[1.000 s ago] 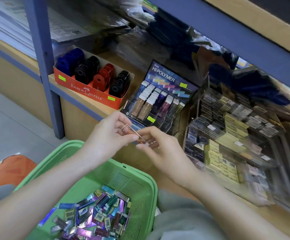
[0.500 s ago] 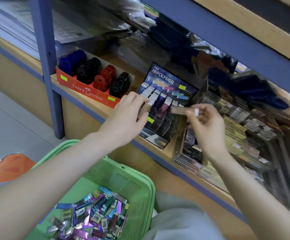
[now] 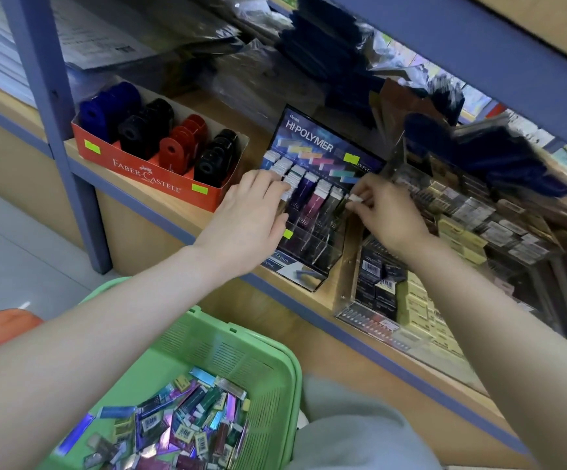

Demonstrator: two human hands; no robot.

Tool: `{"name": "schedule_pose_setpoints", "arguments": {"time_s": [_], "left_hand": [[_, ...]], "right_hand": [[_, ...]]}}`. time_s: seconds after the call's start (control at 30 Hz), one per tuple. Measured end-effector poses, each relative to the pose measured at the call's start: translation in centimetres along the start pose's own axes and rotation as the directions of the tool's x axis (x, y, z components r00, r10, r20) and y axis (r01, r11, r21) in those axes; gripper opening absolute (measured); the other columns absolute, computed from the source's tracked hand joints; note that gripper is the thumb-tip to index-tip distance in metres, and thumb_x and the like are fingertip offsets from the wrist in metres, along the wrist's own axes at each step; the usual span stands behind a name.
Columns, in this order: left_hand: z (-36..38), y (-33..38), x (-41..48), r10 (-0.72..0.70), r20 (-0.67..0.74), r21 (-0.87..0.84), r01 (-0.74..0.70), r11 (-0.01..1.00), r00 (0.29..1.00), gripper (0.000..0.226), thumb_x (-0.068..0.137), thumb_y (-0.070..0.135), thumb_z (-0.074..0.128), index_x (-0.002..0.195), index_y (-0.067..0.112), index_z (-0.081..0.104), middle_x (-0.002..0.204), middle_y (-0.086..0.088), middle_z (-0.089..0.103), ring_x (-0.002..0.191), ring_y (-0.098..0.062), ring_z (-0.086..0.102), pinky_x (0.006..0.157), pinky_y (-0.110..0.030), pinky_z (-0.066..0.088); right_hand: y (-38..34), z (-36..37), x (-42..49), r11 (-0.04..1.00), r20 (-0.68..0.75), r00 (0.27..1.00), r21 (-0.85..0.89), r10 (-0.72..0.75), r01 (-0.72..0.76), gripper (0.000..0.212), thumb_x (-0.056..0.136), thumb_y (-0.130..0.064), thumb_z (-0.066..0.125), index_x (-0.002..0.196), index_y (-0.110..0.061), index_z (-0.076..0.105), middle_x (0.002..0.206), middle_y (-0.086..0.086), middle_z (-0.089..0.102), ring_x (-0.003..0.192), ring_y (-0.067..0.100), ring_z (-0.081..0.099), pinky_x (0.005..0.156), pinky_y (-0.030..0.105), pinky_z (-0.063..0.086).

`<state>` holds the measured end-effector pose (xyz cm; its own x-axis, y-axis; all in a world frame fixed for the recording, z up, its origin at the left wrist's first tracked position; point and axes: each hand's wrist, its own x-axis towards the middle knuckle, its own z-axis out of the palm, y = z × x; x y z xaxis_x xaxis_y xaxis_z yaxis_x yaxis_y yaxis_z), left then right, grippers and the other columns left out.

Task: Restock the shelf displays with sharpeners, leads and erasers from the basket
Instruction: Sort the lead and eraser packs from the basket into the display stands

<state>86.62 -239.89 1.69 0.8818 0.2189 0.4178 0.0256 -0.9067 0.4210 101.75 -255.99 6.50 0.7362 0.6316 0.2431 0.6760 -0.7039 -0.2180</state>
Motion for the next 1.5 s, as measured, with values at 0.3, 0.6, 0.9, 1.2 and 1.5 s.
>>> {"name": "schedule_pose_setpoints", "arguments": {"time_s": [0.3,0.6,0.9,1.2,1.5], "left_hand": [[0.7,-0.3,0.3,0.026,-0.037,0.012,-0.025,1.0,0.999,0.043,0.099,0.027,0.039,0.137,0.007,0.043,0.134,-0.006,0.044,0.128,-0.021,0.032,0.105,-0.035,0.028],[-1.6,-0.1,-0.6,0.144,-0.148,0.152,-0.121,0.981,0.978,0.029,0.092,0.018,0.045,0.109,0.004,0.064,0.11,-0.012,0.062,0.107,-0.029,0.054,0.095,-0.038,0.034],[-2.3,-1.7,-11.7,0.077,-0.166,0.148,-0.053,0.988,0.983,0.023,0.084,0.016,0.044,0.088,0.007,0.065,0.092,-0.008,0.062,0.093,-0.023,0.048,0.084,-0.035,0.033],[-0.2,-10.3,-22.7,-0.422,0.083,0.262,0.389,0.883,0.903,0.036,0.08,0.025,0.037,0.1,0.009,0.062,0.103,-0.01,0.059,0.097,-0.026,0.048,0.08,-0.036,0.03],[0.7,-13.8,-26.5,-0.651,0.14,0.094,0.645,0.759,0.746,0.046,0.094,0.011,0.049,0.138,0.007,0.039,0.127,-0.011,0.046,0.109,-0.03,0.053,0.09,-0.041,0.042]], "right_hand": [[-0.5,1.4,0.8,0.959,-0.042,0.999,-0.281,0.022,-0.033,0.022,0.086,-0.017,0.066,0.106,-0.011,0.061,0.109,0.01,0.061,0.105,0.028,0.055,0.078,0.036,0.047],[-2.6,1.4,-1.9,0.988,-0.247,0.969,-0.154,-0.03,-0.009,0.027,0.092,-0.012,0.056,0.118,-0.008,0.055,0.117,0.013,0.055,0.111,0.029,0.051,0.079,0.036,0.045],[-9.2,4.6,-9.9,0.845,-0.082,0.843,-0.121,-0.531,0.521,0.025,0.077,-0.002,0.069,0.101,-0.007,0.061,0.093,0.008,0.06,0.081,0.027,0.056,0.067,0.034,0.045],[-12.3,17.9,-13.2,0.901,0.542,0.724,0.182,-0.427,0.395,0.038,0.097,-0.005,0.041,0.134,-0.012,0.045,0.13,0.004,0.049,0.111,0.02,0.053,0.092,0.031,0.046],[-11.8,31.6,-17.6,0.963,0.822,0.503,0.215,-0.268,0.162,0.058,0.095,-0.01,0.049,0.148,-0.013,0.026,0.152,0.006,0.032,0.137,0.02,0.034,0.11,0.029,0.025]]}}
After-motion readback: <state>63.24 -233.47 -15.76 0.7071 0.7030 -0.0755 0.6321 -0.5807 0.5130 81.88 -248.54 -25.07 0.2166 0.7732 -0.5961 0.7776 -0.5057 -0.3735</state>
